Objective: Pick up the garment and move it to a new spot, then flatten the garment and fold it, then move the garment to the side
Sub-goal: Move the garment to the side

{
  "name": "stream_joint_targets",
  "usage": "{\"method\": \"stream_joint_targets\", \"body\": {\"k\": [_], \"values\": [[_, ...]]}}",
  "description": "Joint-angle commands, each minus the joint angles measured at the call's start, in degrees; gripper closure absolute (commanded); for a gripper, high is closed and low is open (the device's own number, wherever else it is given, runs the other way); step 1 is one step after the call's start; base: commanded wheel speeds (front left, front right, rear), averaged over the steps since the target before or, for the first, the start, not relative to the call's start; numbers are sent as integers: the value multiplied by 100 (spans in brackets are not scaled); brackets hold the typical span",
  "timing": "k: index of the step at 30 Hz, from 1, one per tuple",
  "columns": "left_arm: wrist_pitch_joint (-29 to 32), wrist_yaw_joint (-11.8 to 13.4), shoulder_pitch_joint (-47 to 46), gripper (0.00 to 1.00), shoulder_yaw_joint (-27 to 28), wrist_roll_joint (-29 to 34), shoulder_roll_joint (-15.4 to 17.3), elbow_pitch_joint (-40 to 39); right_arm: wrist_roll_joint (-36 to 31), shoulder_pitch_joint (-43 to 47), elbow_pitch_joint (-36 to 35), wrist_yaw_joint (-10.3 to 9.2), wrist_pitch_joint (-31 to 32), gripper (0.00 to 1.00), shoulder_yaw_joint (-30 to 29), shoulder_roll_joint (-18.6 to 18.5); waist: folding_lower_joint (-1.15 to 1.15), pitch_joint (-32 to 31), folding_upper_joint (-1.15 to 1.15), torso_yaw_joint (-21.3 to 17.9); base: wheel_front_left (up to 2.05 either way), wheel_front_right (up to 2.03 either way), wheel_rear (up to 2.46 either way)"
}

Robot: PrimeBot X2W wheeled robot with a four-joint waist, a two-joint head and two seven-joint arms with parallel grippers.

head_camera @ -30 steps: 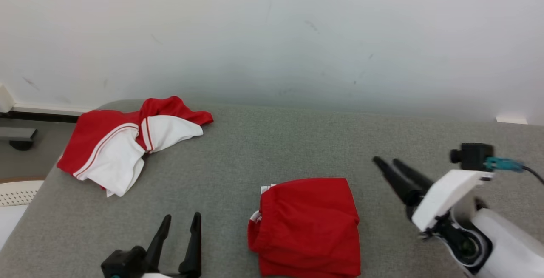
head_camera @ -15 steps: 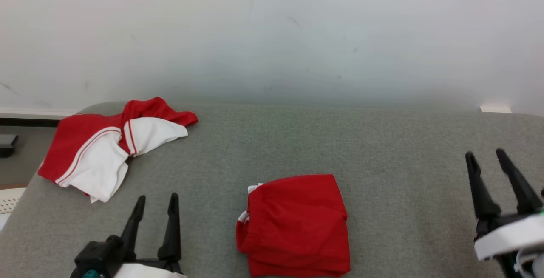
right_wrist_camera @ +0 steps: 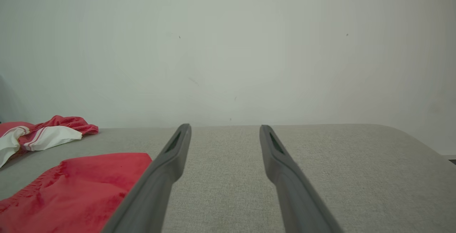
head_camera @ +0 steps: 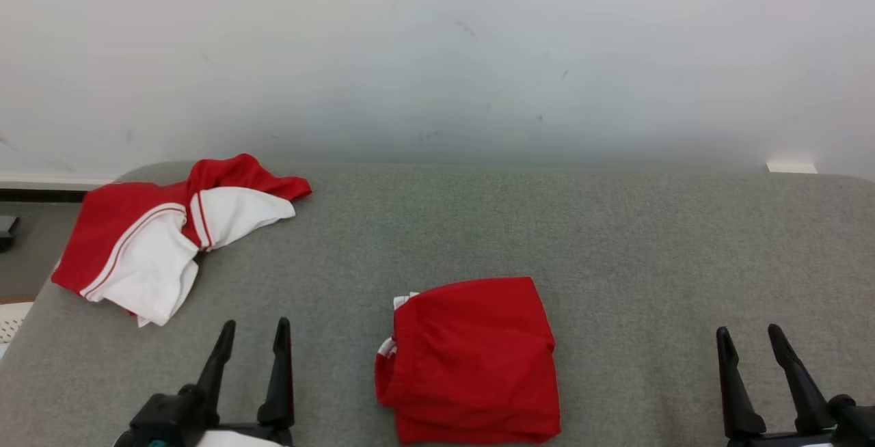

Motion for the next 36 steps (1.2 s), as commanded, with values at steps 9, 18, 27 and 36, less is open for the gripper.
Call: {"method": "stream_joint_targets", "body": {"k": [9,18,27,36], "values": [[-3,-16,-24,0,-101,143,20,23,244,-529,580,-11,3,0,433,117,0,119,0,68,0,0,0],[-3,4,-169,0,-361,9,21,36,921,-1743,2222,-11,720,0,1635,305,0,260,0,429,0,0,0],[-3,12,-216,0,-513,-96,21,120,1394,-2744,3782,-11,2078,0,1819,391,0,377,0,828,0,0,0],[-3,31,-257,0,-544,-145,21,164,2276,-2685,4175,3,3185,18,2473,510,0,384,0,1030,0,0,0]]}}
